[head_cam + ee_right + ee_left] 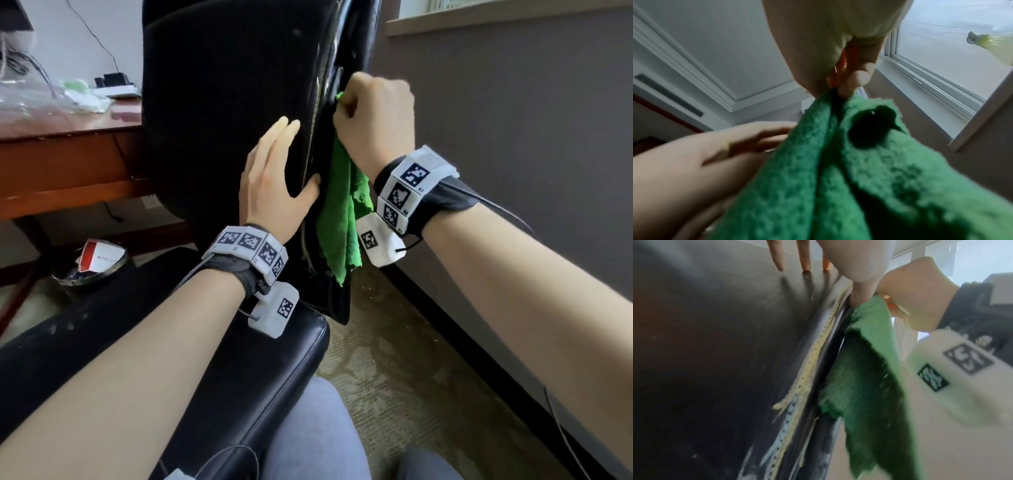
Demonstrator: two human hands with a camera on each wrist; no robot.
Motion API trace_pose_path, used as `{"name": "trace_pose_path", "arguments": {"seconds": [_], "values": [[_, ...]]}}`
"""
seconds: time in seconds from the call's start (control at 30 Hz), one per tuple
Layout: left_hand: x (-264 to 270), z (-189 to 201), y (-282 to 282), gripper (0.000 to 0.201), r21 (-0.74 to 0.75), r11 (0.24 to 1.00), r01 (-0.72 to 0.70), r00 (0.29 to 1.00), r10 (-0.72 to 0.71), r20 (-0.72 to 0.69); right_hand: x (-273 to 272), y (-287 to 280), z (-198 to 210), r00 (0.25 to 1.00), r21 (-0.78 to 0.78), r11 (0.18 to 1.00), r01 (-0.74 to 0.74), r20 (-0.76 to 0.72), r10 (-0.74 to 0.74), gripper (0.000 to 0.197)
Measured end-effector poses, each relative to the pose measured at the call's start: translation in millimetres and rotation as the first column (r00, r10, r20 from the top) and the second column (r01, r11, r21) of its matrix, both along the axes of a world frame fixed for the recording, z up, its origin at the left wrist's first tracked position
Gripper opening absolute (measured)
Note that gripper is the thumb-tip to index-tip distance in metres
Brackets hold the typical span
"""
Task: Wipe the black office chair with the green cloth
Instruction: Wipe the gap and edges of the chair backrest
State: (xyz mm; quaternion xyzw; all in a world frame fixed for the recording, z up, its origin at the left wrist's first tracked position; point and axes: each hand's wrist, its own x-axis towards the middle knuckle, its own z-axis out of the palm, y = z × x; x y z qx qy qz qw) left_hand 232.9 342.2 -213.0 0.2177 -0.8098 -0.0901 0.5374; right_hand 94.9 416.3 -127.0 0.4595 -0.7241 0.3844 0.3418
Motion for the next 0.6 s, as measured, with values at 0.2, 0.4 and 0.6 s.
{"name": "trace_pose_path", "arguments": {"seconds": [0.2, 0.4, 0.6], "values": [[-2, 4, -6, 0.069, 0.016, 0.998, -0.057, 0.998, 0.057, 0.029, -2, -10, -40, 0.998, 0.041, 0.997, -0.065, 0.017, 0.064, 0.01], [-3, 8, -2, 0.069, 0.026, 0.995, -0.091, 0.995, 0.09, 0.036, -6, -17, 17, 0.999, -0.017, 1.0, 0.014, 0.037, -0.013, 0.023], [-5, 8, -2, 0.071, 0.033, 0.991, -0.13, 0.99, 0.127, 0.062, -2, -15, -16, 0.997, 0.009, 0.999, -0.05, 0.054, 0.049, 0.017]]}}
